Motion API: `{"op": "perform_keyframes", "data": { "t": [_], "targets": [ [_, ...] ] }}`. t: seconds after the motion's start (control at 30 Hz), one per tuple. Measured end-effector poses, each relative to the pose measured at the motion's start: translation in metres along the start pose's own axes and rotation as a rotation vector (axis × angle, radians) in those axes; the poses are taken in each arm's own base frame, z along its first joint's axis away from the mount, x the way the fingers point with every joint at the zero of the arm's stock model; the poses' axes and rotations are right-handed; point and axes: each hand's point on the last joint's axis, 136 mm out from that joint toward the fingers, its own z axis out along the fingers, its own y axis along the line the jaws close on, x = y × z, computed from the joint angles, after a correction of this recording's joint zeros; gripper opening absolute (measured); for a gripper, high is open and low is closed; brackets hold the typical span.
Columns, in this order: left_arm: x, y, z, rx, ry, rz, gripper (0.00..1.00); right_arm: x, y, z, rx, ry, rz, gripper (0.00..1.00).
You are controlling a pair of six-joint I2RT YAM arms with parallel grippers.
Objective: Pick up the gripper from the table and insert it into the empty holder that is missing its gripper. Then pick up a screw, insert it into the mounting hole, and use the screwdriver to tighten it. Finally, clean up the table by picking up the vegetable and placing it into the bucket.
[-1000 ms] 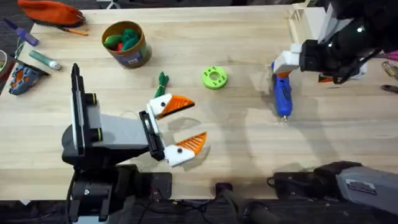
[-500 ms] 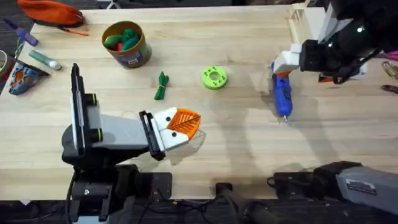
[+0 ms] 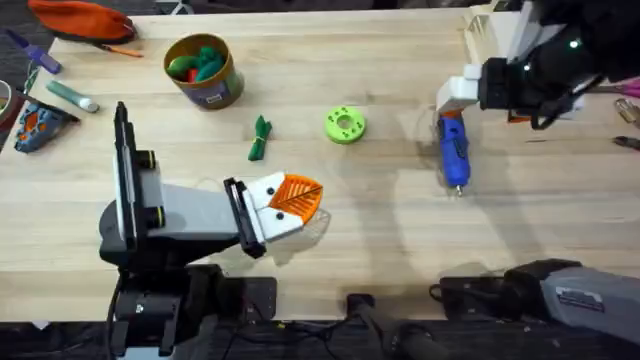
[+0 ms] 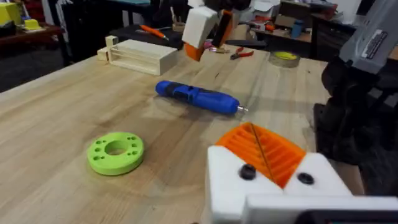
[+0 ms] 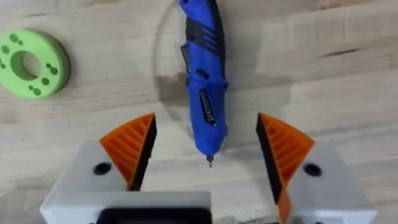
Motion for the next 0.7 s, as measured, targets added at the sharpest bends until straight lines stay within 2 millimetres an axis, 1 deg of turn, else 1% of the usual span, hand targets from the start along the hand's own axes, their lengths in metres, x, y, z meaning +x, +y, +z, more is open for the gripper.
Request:
{"op": "perform_keyframes", "data": {
  "t": [0.17, 0.4, 0.7],
  "targets": [
    [0.000, 0.000, 0.000, 0.000, 0.000, 0.000, 0.006, -0.004, -0.001, 0.016, 0.014, 0.032, -0.023, 0.940],
    [0.000, 0.000, 0.000, 0.000, 0.000, 0.000, 0.006, -0.011, 0.005, 0.041, -0.046, 0.081, -0.064, 0.941],
    [0.000, 0.000, 0.000, 0.000, 0.000, 0.000, 0.006, -0.014, 0.001, 0.066, -0.051, 0.132, -0.114, 0.941]
  ]
}}
